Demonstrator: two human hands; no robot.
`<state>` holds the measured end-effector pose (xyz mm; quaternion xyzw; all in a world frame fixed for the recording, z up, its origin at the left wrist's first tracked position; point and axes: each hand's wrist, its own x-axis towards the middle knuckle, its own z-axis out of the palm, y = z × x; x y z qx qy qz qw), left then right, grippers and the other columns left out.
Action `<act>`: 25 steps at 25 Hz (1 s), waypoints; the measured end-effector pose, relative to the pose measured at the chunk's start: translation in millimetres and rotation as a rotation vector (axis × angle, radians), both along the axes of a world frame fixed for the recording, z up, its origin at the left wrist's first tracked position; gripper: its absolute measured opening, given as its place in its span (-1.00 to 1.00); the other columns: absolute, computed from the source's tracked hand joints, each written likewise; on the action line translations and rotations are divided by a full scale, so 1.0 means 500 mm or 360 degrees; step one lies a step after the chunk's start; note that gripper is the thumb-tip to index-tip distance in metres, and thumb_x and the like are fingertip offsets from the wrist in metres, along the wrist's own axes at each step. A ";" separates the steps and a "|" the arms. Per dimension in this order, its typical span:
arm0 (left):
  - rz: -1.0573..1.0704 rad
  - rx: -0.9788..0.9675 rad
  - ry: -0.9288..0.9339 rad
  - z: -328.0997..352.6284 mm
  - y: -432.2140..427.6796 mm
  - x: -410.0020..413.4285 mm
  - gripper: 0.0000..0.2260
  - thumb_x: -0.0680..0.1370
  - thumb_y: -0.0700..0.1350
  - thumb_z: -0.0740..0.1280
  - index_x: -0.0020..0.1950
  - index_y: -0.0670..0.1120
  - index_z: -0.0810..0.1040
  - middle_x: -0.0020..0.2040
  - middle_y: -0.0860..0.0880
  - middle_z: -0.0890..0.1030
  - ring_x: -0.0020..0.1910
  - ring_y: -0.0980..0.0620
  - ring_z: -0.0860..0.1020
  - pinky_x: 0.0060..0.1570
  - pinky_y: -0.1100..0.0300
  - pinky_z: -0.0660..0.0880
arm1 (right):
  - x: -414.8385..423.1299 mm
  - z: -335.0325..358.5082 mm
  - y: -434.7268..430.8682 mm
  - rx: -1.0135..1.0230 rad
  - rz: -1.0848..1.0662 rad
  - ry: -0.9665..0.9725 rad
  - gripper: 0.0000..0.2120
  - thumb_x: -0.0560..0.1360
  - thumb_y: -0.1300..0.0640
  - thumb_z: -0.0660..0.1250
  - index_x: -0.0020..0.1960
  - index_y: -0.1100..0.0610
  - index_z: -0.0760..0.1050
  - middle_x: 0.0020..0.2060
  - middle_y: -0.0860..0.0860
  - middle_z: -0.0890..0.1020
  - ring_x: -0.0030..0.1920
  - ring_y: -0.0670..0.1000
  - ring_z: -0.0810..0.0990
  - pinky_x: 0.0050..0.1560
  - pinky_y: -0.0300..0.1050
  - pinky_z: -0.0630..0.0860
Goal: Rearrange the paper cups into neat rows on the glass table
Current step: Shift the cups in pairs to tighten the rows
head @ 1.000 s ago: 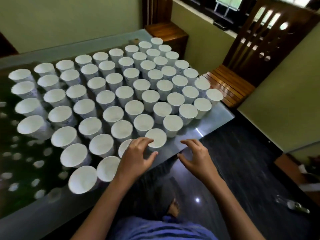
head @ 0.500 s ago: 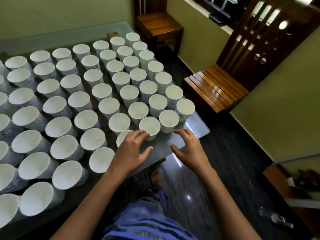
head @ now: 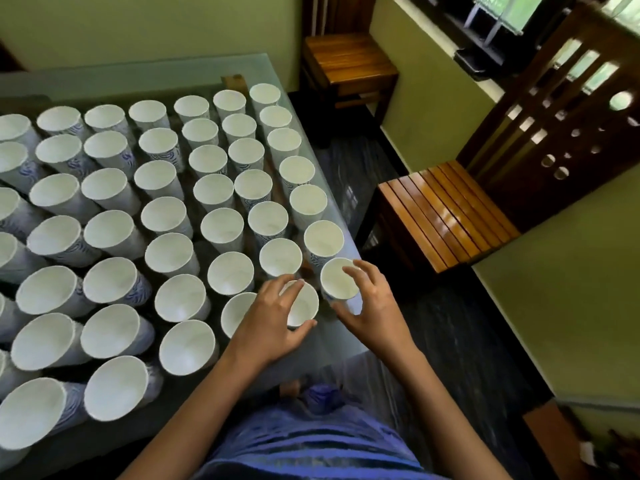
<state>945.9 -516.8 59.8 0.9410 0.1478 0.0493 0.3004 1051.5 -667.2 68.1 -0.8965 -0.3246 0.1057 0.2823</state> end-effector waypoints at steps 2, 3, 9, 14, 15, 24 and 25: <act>0.0099 0.0008 0.0025 0.000 -0.008 0.007 -0.43 0.27 -0.09 0.55 0.20 -0.27 0.52 0.18 -0.26 0.52 0.16 -0.25 0.49 0.20 -0.02 0.40 | 0.027 -0.003 0.001 -0.0002 0.0098 0.0023 -0.41 0.34 0.04 0.48 0.30 0.15 0.38 0.30 0.09 0.40 0.28 0.09 0.38 0.22 -0.23 0.28; 0.0170 0.0007 0.0041 -0.002 -0.013 0.009 -0.42 0.26 -0.08 0.56 0.20 -0.27 0.52 0.18 -0.26 0.52 0.16 -0.24 0.49 0.20 -0.01 0.40 | 0.044 -0.006 0.003 -0.0024 0.0149 0.0028 -0.39 0.33 0.01 0.48 0.31 0.13 0.37 0.30 0.08 0.39 0.28 0.08 0.37 0.22 -0.20 0.32; 0.0485 -0.0047 0.0146 -0.005 -0.050 0.004 -0.41 0.29 -0.04 0.53 0.26 -0.17 0.48 0.26 -0.15 0.47 0.23 -0.15 0.43 0.24 0.13 0.29 | 0.099 -0.006 0.008 -0.0089 0.0406 0.0115 -0.30 0.32 -0.04 0.49 0.36 0.12 0.31 0.28 0.05 0.38 0.26 0.04 0.38 0.23 -0.15 0.35; 0.0585 -0.0075 0.0162 -0.007 -0.060 0.012 -0.40 0.30 -0.04 0.52 0.29 -0.15 0.46 0.30 -0.13 0.44 0.28 -0.11 0.39 0.28 0.20 0.23 | 0.114 -0.010 0.008 -0.0132 0.0509 0.0143 -0.28 0.33 -0.04 0.48 0.39 0.13 0.28 0.29 0.06 0.40 0.24 0.06 0.42 0.20 -0.10 0.38; 0.0587 -0.0079 0.0165 -0.007 -0.062 0.014 -0.40 0.30 -0.05 0.52 0.29 -0.16 0.46 0.30 -0.13 0.44 0.29 -0.11 0.38 0.28 0.21 0.22 | 0.116 -0.011 0.007 -0.0134 0.0534 0.0134 -0.27 0.33 -0.04 0.47 0.39 0.14 0.28 0.28 0.06 0.41 0.24 0.07 0.42 0.19 -0.12 0.37; 0.0466 -0.0106 0.0146 -0.008 -0.059 0.019 -0.38 0.32 -0.02 0.51 0.32 -0.11 0.44 0.34 -0.07 0.42 0.32 -0.02 0.36 0.28 0.23 0.25 | 0.120 -0.016 -0.037 -0.0206 0.0673 0.0085 -0.23 0.32 -0.10 0.46 0.42 0.09 0.23 0.29 0.00 0.39 0.24 0.00 0.41 0.17 -0.16 0.38; 0.0456 -0.0106 0.0140 -0.008 -0.059 0.018 -0.38 0.31 -0.02 0.51 0.33 -0.10 0.43 0.34 -0.07 0.42 0.32 -0.02 0.36 0.27 0.23 0.26 | 0.121 -0.018 -0.040 -0.0208 0.0674 0.0085 -0.23 0.32 -0.11 0.46 0.42 0.08 0.23 0.29 -0.01 0.39 0.24 -0.01 0.40 0.18 -0.18 0.37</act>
